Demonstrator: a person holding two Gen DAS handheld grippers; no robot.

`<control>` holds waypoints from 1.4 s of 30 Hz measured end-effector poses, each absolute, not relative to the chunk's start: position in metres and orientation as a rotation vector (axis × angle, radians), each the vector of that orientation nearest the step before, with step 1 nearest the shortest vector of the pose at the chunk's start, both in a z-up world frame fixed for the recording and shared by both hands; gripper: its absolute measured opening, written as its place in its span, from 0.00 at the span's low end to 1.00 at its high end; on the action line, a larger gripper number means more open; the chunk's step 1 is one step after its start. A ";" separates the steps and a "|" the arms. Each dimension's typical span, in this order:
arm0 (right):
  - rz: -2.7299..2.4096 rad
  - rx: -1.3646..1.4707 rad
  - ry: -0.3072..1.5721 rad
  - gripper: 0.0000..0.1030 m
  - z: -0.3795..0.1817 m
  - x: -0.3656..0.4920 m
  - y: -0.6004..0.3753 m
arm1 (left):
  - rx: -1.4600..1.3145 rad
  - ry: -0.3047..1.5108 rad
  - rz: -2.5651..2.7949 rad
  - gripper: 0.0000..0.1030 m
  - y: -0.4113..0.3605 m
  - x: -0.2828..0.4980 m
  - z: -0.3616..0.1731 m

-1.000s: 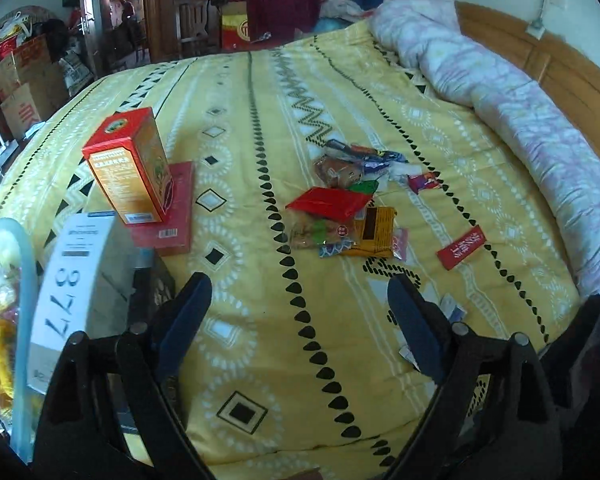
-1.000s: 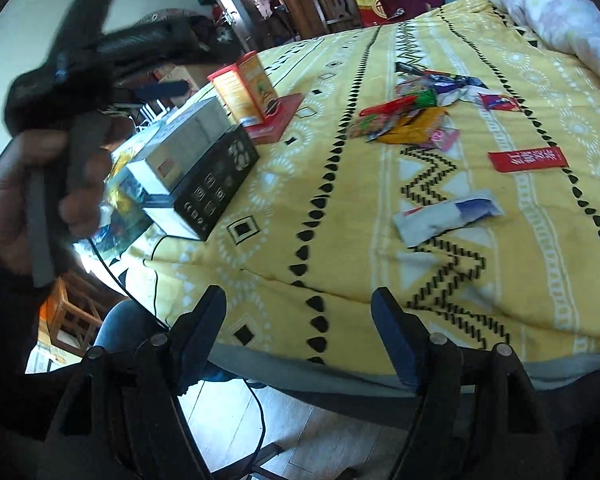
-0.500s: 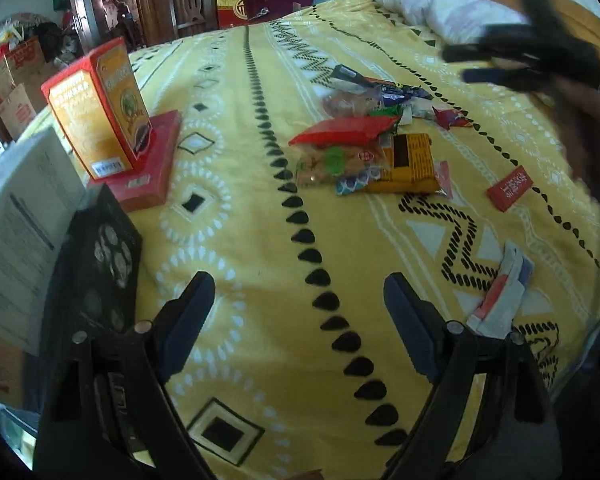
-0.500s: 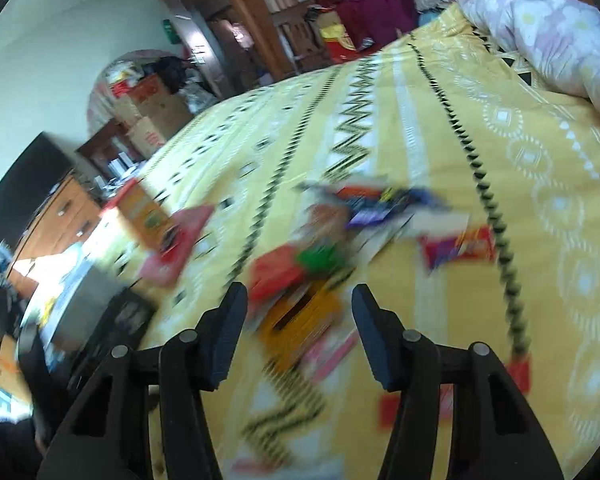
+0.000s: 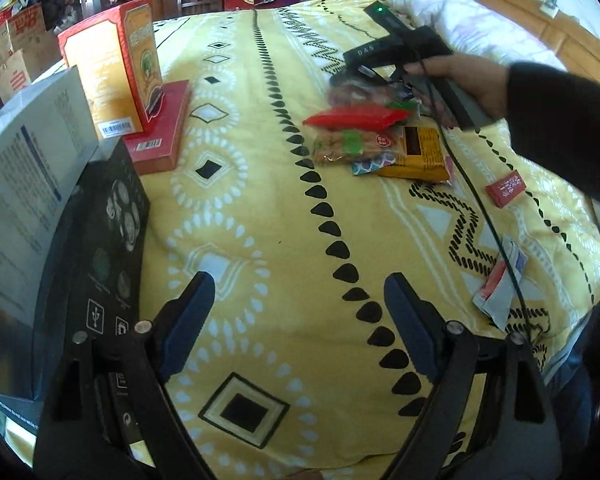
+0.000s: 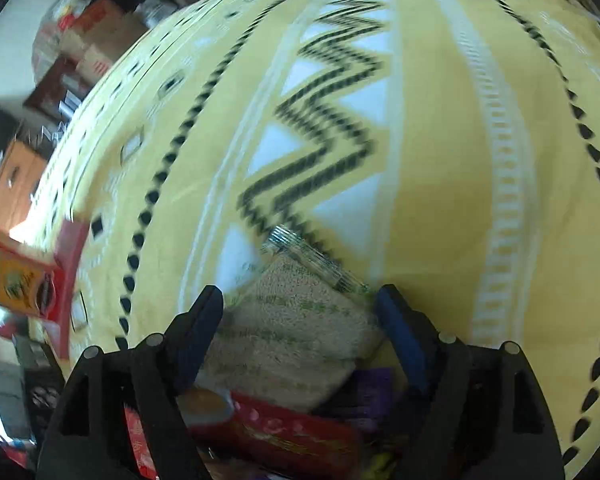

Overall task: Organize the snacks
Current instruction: 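Grasp the clear green-speckled bag with the right tool while the left tool grasps the dark snack packet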

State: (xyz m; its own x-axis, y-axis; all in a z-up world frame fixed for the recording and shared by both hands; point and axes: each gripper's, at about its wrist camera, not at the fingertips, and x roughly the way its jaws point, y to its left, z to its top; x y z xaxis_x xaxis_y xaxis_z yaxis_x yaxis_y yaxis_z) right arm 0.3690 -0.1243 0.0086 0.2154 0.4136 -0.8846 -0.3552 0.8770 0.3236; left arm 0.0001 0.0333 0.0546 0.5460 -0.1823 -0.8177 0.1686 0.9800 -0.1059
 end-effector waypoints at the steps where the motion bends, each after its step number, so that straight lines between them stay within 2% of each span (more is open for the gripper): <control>1: 0.591 0.040 1.263 0.81 0.009 0.352 -0.112 | -0.019 0.970 -0.211 0.84 0.033 -0.001 0.056; 11: 0.705 -0.119 1.210 0.82 0.036 0.164 -0.061 | -0.015 0.977 -0.200 0.85 0.043 -0.039 0.068; 19: 0.685 -0.125 1.053 0.88 0.094 0.054 -0.108 | -0.047 0.983 -0.211 0.85 0.052 -0.063 0.072; 25: 0.613 -0.089 1.070 0.91 0.101 0.041 -0.140 | -0.078 0.995 -0.203 0.85 0.056 -0.065 0.072; 28: 0.601 0.064 1.146 0.91 0.086 0.051 -0.142 | -0.089 1.007 -0.198 0.85 0.055 -0.064 0.069; 30: 0.623 0.140 1.178 0.91 0.077 0.054 -0.130 | -0.095 1.008 -0.197 0.85 0.054 -0.064 0.069; 35: 0.568 0.103 1.165 0.92 0.057 0.062 -0.091 | -0.079 0.995 -0.205 0.85 0.049 -0.065 0.075; 36: 0.559 0.074 1.164 0.91 0.054 0.064 -0.086 | -0.077 0.993 -0.205 0.85 0.048 -0.065 0.077; 38: 0.539 0.033 1.154 0.76 0.051 0.065 -0.086 | -0.075 0.990 -0.206 0.85 0.047 -0.067 0.079; 40: 0.536 0.050 1.149 0.54 0.055 0.064 -0.096 | -0.067 0.994 -0.209 0.85 0.043 -0.066 0.079; 42: 0.537 0.094 1.104 0.51 0.066 0.058 -0.111 | -0.061 0.997 -0.216 0.85 0.036 -0.066 0.079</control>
